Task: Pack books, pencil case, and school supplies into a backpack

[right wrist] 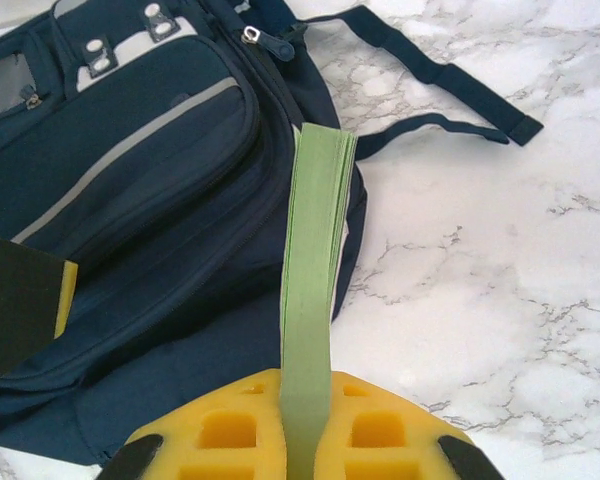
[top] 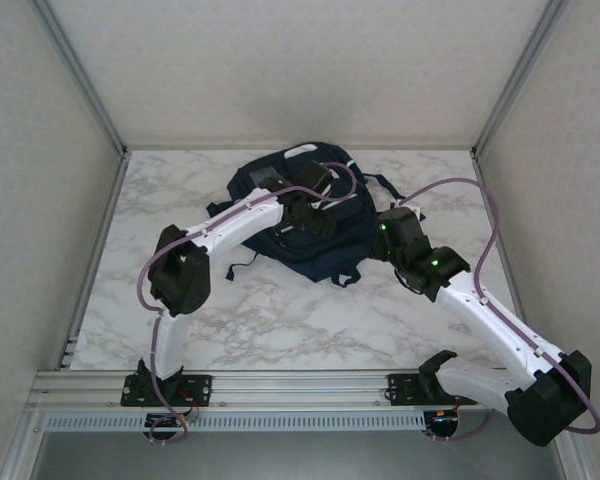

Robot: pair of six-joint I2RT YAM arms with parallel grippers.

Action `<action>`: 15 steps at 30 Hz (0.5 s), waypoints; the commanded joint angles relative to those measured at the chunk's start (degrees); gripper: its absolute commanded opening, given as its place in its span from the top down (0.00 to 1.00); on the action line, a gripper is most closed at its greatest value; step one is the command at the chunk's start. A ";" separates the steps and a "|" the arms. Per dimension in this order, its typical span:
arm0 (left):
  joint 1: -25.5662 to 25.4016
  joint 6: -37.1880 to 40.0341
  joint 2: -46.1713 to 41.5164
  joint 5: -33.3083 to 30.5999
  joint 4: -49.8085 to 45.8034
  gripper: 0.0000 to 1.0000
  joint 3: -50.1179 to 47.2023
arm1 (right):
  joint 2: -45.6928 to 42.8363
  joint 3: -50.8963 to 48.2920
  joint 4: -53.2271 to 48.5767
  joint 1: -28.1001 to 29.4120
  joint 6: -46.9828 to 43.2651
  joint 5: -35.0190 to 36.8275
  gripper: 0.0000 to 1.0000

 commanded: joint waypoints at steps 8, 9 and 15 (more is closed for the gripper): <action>-0.33 3.32 4.32 -3.70 -3.36 0.51 4.96 | -0.46 -1.53 0.41 -0.30 0.81 -0.32 1.00; -0.25 3.24 4.22 -3.76 -3.44 0.60 5.33 | -0.31 -1.66 0.73 -0.32 0.87 -0.92 1.00; 0.43 1.35 1.71 -1.11 -4.35 1.00 7.76 | 1.68 -2.21 4.29 -0.33 2.39 -8.19 1.00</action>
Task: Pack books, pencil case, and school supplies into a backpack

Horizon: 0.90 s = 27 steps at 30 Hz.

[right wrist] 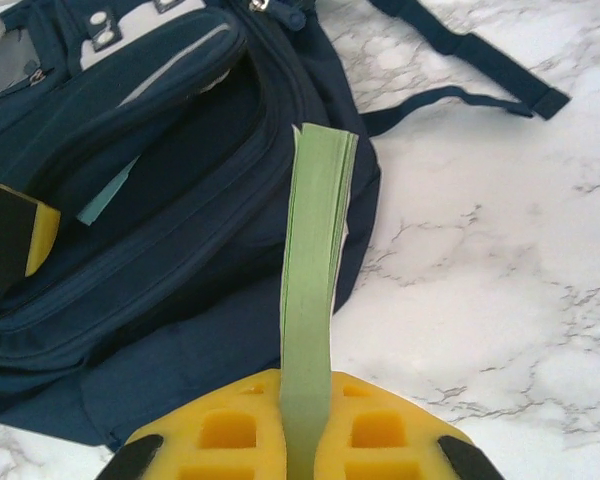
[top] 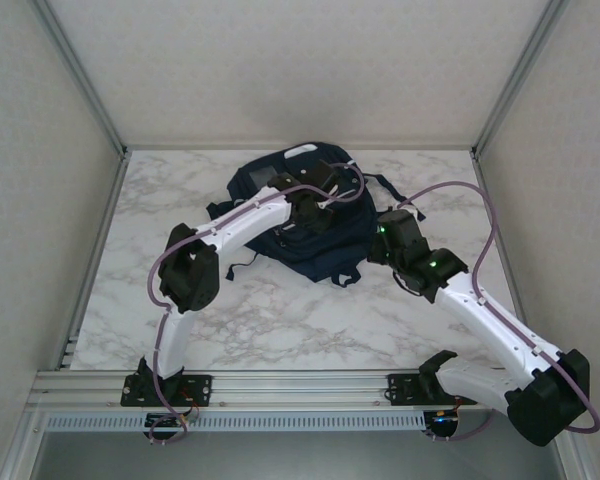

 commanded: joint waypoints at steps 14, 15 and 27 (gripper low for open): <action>4.46 -9.26 -9.38 12.10 2.03 1.00 2.50 | 14.04 -0.48 30.92 -0.32 9.32 -26.51 1.00; 4.48 -9.43 -9.79 12.46 2.29 1.00 2.41 | 15.16 0.17 31.82 -0.37 9.68 -26.95 1.00; 4.46 -12.52 -14.10 17.11 6.74 1.00 -2.83 | 30.17 7.23 43.87 -2.31 16.80 -31.34 1.00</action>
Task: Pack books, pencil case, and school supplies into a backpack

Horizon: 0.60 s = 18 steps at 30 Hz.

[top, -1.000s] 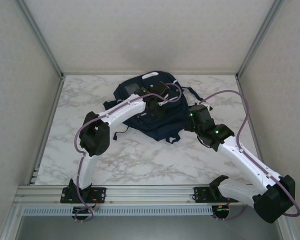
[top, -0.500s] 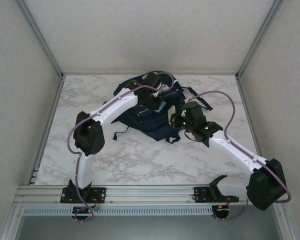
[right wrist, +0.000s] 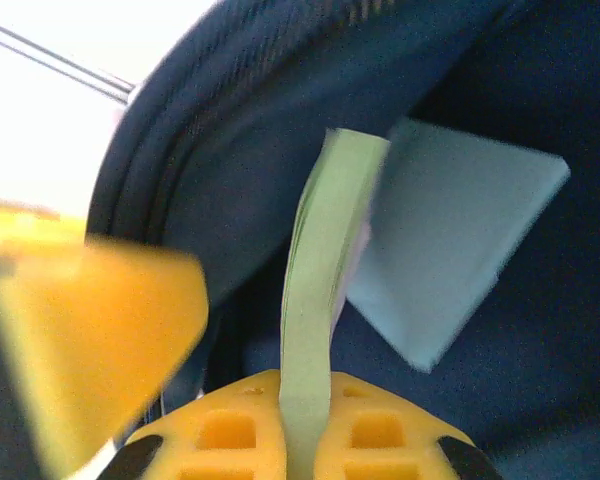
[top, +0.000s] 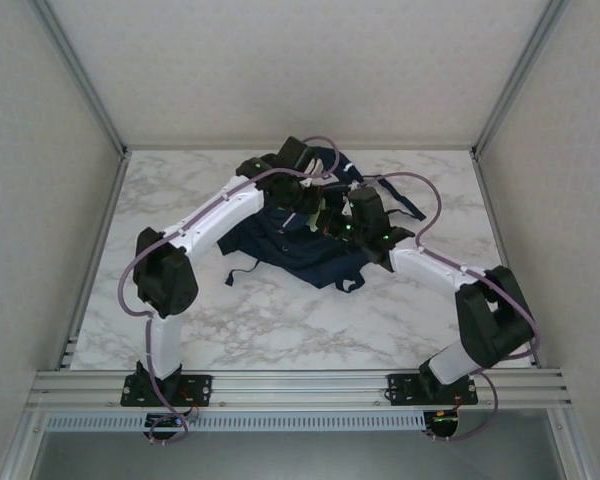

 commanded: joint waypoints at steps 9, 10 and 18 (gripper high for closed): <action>-0.28 -4.33 -7.62 3.83 6.28 1.00 -3.07 | 8.46 6.19 2.33 -1.66 15.29 2.44 1.00; -0.29 -4.21 -7.60 3.79 6.35 1.00 -3.06 | 8.32 6.27 0.94 -1.62 16.14 3.64 0.98; -0.22 -4.07 -6.88 3.24 6.40 1.00 -2.46 | 5.22 7.60 -10.38 -1.93 16.77 8.54 0.46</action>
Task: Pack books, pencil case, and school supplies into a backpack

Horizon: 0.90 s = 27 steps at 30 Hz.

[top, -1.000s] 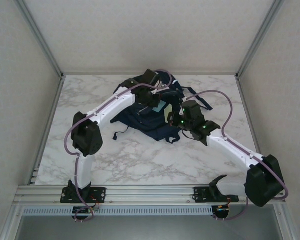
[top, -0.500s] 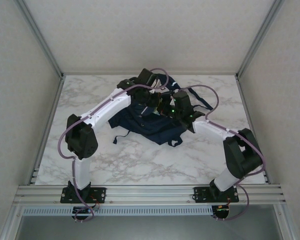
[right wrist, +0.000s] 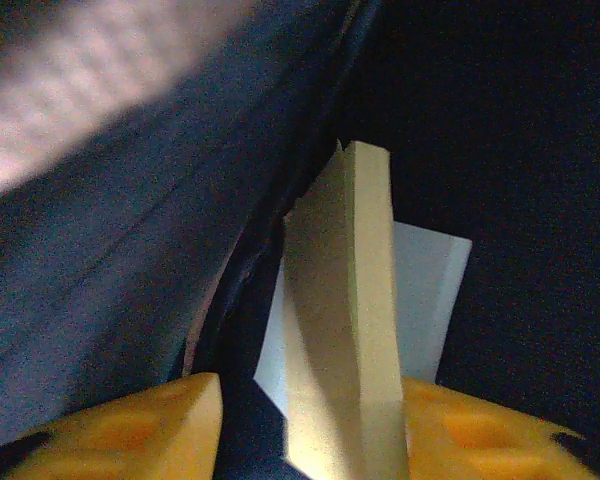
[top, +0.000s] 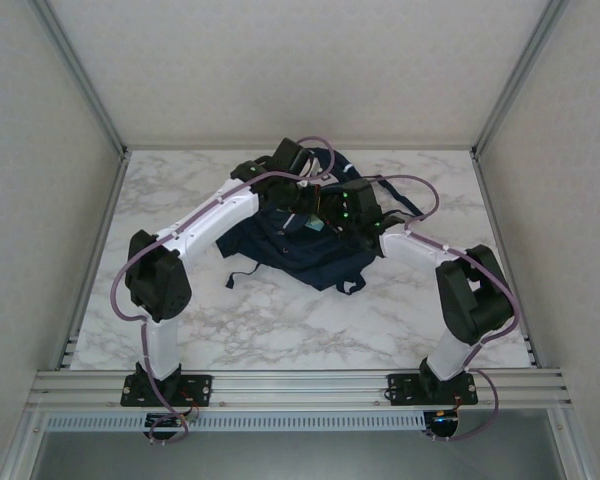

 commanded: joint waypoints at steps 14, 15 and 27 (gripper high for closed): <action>1.15 -4.28 -4.35 2.19 2.42 0.38 0.61 | -17.45 2.19 -30.67 -0.36 -16.93 14.08 0.31; 1.70 -4.75 -5.29 2.58 2.93 0.33 -0.61 | -18.47 1.53 -31.28 -0.34 -17.84 14.02 0.31; 12.06 -11.56 -14.55 1.77 11.11 0.24 -23.65 | -24.90 -13.99 -20.16 -0.35 -16.00 6.99 0.11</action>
